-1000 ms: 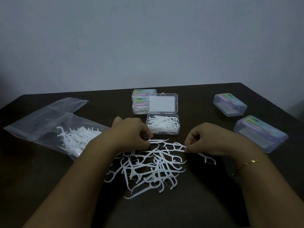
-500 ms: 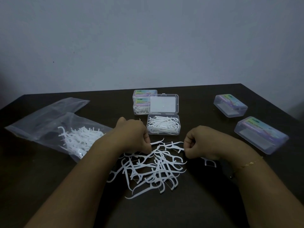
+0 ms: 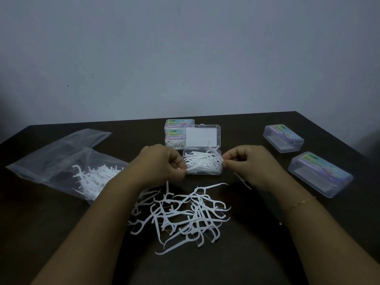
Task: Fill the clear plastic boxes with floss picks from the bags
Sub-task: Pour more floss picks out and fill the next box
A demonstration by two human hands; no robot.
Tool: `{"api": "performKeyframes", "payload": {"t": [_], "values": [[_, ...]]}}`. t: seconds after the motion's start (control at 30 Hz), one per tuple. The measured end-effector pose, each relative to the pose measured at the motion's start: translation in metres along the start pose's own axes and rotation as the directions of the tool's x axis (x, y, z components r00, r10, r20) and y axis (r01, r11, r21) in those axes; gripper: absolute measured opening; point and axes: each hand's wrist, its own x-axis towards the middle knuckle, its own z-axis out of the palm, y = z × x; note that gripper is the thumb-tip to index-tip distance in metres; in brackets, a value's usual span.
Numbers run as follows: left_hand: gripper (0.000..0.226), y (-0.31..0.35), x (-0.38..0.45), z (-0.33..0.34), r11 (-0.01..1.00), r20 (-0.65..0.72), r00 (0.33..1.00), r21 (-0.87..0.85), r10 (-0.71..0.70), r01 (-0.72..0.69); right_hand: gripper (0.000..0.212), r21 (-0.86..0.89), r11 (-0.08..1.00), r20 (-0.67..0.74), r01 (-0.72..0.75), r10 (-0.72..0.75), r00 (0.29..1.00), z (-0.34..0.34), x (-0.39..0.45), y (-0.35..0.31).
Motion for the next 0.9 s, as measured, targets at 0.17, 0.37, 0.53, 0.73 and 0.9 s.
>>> {"api": "performKeyframes", "payload": {"t": [0.17, 0.37, 0.53, 0.73, 0.9], "values": [[0.011, -0.002, 0.009, 0.010, 0.998, -0.302, 0.951, 0.003, 0.066, -0.068, 0.011, 0.108, 0.994, -0.150, -0.026, 0.042, 0.988, 0.004, 0.006, 0.004], [0.024, 0.006, 0.021, 0.031, 0.981, -0.422, 0.895, 0.179, 0.148, -0.078, 0.014, 0.119, 0.993, -0.300, -0.004, 0.039, 0.953, 0.013, 0.011, 0.007], [0.030, 0.012, 0.026, 0.039, 0.949, -0.338, 0.911, 0.281, 0.237, -0.142, 0.019, 0.000, 0.998, -0.349, 0.059, -0.055, 0.935, 0.023, 0.012, 0.009], [0.026, 0.004, 0.023, 0.040, 0.957, -0.398, 0.884, 0.243, 0.245, -0.156, 0.013, 0.318, 0.946, -0.411, 0.064, 0.077, 0.909, 0.018, 0.011, 0.006], [0.038, 0.009, 0.015, 0.043, 0.944, -0.416, 0.856, 0.251, 0.306, -0.215, 0.012, 0.639, 0.769, -0.278, 0.014, 0.215, 0.936, 0.013, 0.010, 0.002]]}}
